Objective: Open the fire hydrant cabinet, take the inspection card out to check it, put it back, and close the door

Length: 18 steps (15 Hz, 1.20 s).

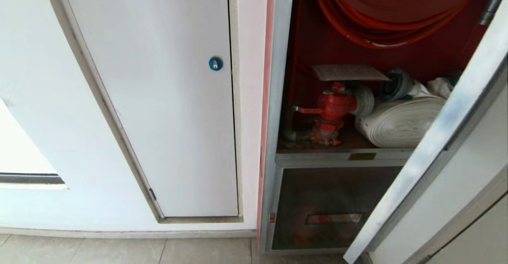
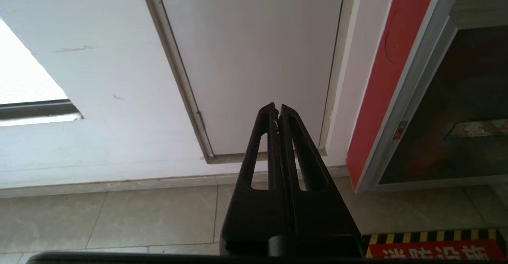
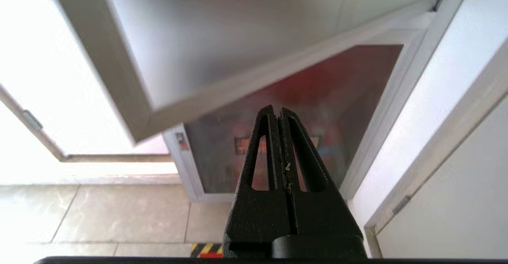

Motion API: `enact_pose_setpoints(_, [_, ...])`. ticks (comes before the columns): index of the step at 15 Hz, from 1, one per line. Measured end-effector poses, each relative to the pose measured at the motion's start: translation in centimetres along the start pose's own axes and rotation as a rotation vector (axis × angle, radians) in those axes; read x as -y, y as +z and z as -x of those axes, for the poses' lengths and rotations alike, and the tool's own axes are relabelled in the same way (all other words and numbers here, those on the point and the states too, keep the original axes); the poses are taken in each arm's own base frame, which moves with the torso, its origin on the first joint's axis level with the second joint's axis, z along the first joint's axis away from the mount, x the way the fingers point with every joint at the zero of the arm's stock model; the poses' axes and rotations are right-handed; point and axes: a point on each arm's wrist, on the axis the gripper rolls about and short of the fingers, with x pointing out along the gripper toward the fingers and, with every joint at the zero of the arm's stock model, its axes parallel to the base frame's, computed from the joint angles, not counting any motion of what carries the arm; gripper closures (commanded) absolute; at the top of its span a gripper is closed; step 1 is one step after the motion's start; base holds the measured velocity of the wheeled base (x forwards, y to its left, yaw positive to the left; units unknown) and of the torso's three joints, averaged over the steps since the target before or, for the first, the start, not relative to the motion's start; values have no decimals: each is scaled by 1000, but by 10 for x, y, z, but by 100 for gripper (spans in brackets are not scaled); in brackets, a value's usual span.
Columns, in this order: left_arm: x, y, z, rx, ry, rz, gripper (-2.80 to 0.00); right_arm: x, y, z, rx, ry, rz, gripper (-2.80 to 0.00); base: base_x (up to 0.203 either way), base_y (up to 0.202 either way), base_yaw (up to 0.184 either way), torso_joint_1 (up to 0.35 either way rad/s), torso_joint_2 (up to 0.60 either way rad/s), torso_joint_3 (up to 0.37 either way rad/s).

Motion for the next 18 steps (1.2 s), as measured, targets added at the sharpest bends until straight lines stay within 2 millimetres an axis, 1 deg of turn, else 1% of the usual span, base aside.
enact_pose_setpoints(15, [0,0,0,0,0,2,0,0,0,0,0,0,0,0,-197,0,2,3,1,2])
enact_pose_setpoints(17, [0,0,0,0,0,2,0,0,0,0,0,0,0,0,-125,0,1,-5,-5,2])
enact_pose_setpoints(18, [0,0,0,0,0,1,0,0,0,0,0,0,0,0,0,0,0,0,0,0])
